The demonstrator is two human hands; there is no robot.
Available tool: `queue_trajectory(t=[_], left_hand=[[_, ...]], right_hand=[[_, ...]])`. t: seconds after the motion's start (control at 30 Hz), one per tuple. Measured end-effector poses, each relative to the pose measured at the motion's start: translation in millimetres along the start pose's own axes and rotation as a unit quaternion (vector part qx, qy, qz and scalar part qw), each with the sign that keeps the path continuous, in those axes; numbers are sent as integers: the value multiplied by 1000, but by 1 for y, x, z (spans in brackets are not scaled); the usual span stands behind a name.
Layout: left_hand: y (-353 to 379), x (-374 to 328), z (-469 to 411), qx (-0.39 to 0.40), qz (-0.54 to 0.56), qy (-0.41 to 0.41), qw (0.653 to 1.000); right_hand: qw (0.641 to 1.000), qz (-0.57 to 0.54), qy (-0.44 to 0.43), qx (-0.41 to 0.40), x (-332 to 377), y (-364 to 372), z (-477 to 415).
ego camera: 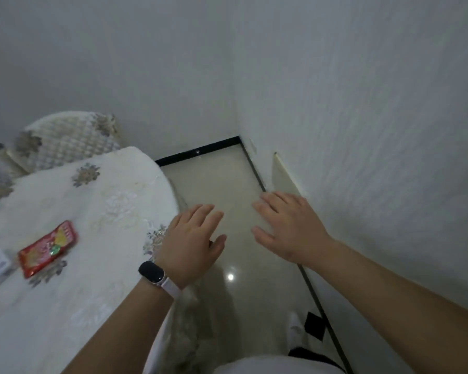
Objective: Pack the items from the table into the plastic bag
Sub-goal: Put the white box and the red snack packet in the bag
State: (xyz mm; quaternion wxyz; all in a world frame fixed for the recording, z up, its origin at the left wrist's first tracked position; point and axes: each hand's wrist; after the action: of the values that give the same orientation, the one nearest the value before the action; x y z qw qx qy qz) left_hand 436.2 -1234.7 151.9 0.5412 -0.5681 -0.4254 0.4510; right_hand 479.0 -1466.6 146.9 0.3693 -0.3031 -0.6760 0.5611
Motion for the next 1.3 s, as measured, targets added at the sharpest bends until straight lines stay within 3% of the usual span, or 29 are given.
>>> queue_trajectory(t=[0.23, 0.57, 0.97, 1.3], left_hand=[[-20, 24, -8, -34, -11, -161, 986], [6, 96, 56, -24, -6, -410, 912], [53, 232, 85, -67, 55, -559, 825], [65, 301, 99, -113, 106, -650, 744]], right_hand=[[986, -36, -164, 1, -11, -1, -111], [935, -56, -348, 41, 74, 30, -222], [887, 20, -445, 124, 183, 66, -343], [841, -13, -505, 192, 271, 127, -405]])
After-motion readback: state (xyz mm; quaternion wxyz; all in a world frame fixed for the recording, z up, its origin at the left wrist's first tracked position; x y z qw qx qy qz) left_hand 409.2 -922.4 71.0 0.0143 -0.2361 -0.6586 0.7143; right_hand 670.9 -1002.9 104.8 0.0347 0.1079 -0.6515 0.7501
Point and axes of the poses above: each hand's wrist, its own z-axis away from the middle knuckle, its own y-axis out of the palm, x = y × z, and after that the axes turned 6 degrees about x, right-handed
